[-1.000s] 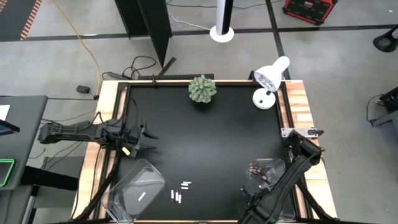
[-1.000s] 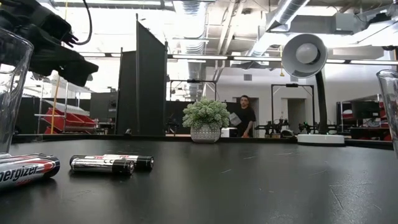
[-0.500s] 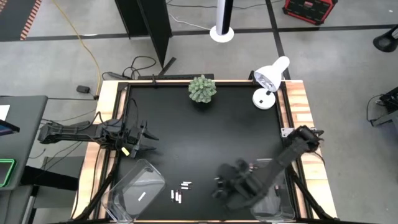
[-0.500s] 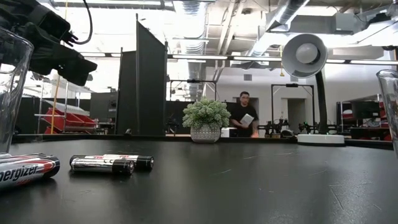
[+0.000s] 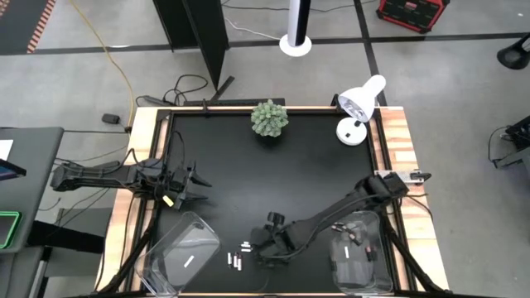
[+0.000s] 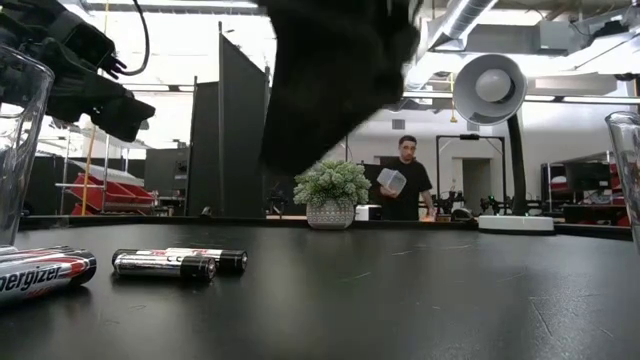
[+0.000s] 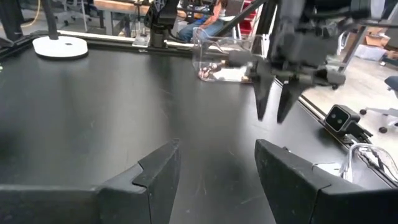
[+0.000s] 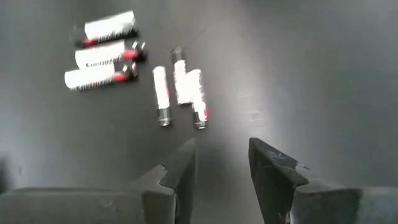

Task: Sort batteries
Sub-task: Put the silver battery into the left transparent bin

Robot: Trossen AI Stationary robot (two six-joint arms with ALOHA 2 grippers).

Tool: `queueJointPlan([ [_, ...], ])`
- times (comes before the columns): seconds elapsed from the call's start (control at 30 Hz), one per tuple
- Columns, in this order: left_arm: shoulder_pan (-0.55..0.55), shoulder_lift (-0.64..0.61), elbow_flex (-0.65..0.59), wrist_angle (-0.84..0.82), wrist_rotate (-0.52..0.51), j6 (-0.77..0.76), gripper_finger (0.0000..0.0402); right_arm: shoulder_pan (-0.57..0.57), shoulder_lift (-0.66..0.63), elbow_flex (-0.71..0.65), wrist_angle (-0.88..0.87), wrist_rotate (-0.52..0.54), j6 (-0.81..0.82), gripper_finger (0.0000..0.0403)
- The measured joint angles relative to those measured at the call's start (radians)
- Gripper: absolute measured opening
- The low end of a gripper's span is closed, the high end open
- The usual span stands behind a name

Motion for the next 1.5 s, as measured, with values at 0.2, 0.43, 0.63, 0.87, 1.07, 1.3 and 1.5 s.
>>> queueJointPlan([
  [0.2, 0.0, 0.0, 0.0, -0.007, -0.006, 0.0, 0.02, -0.004, 0.049, 0.0, 0.032, -0.052, -0.014, 0.0148],
  [0.43, -0.007, 0.014, 0.0, 0.022, 0.031, -0.033, 0.0199, -0.004, 0.031, 0.0, -0.01, -0.025, 0.021, 0.0148],
  [0.63, -0.062, 0.129, 0.083, 0.047, 0.045, -0.066, 0.0182, 0.026, -0.047, 0.0, -0.021, 0.241, -0.012, 0.0148],
  [0.87, -0.133, 0.437, 0.269, 0.041, -0.029, -0.007, 0.0178, 0.094, -0.139, 0.001, -0.037, 0.685, -0.051, 0.0148],
  [1.07, -0.189, 0.767, 0.412, 0.039, -0.067, 0.029, 0.0177, 0.126, -0.154, 0.001, -0.057, 0.893, -0.051, 0.0148],
  [1.3, -0.281, 1.097, 0.574, 0.017, -0.067, 0.049, 0.0177, 0.137, -0.156, 0.001, -0.149, 0.976, 0.002, 0.0148],
  [1.5, -0.343, 1.298, 0.702, -0.022, -0.079, 0.04, 0.0177, 0.169, -0.166, 0.001, -0.198, 0.988, 0.021, 0.0148],
])
